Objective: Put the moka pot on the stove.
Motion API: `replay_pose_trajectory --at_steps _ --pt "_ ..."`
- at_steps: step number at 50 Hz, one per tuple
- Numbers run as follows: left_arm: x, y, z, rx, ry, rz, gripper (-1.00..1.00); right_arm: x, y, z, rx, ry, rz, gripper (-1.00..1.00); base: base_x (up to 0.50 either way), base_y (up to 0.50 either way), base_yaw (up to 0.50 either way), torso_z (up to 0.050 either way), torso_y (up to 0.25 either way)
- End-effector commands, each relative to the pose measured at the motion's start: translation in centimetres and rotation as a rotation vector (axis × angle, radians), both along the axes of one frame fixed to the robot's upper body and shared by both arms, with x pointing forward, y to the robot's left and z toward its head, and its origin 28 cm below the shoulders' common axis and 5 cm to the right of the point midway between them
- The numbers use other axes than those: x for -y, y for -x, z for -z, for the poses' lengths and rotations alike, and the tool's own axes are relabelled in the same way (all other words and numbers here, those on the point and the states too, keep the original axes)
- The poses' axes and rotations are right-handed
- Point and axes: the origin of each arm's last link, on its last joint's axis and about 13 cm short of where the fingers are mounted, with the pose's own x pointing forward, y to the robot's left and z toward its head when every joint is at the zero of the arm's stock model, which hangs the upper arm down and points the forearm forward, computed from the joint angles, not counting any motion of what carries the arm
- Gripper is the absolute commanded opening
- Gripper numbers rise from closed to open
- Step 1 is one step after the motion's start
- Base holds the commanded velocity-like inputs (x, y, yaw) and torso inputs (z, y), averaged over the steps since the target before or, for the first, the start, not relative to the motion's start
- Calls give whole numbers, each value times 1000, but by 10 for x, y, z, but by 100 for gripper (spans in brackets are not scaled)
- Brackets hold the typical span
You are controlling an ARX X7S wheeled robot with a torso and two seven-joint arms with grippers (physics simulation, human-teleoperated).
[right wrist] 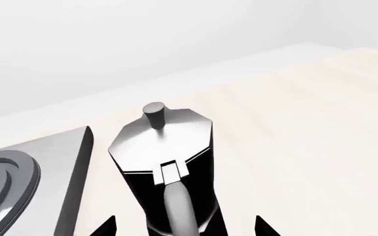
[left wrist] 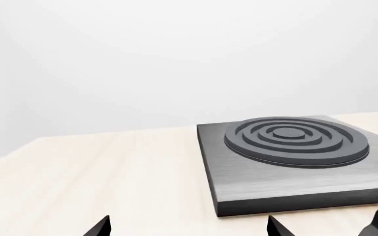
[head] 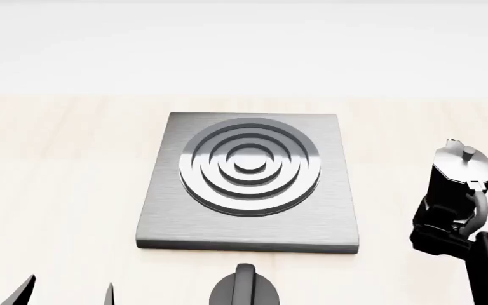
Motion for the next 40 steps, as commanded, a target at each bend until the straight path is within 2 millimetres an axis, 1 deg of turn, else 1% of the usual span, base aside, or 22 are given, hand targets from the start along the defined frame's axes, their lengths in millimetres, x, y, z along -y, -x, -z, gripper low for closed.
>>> replay_pose_trajectory --at_steps 1,10,20,21,36,38,40 --pt "0 0 0 9 13 -7 100 3 -5 1 -12 -1 5 100 0 0 0 0 0" --pt "0 0 0 9 12 -8 100 7 -8 2 -20 4 15 100 0 0 0 0 0" --pt "0 0 0 9 12 -9 100 4 -10 4 -24 14 -4 100 0 0 0 0 0" --pt "0 0 0 9 12 -9 100 4 -11 3 -24 16 -3 -100 0 0 0 0 0" --pt "0 0 0 9 13 -9 100 5 -10 14 -50 18 -10 -100 0 0 0 0 0" --pt "0 0 0 9 13 -9 100 5 -13 14 -47 25 6 -100 6 0 0 0 0" --pt "0 0 0 10 13 -8 100 5 -17 13 -34 80 50 -100 0 0 0 0 0"
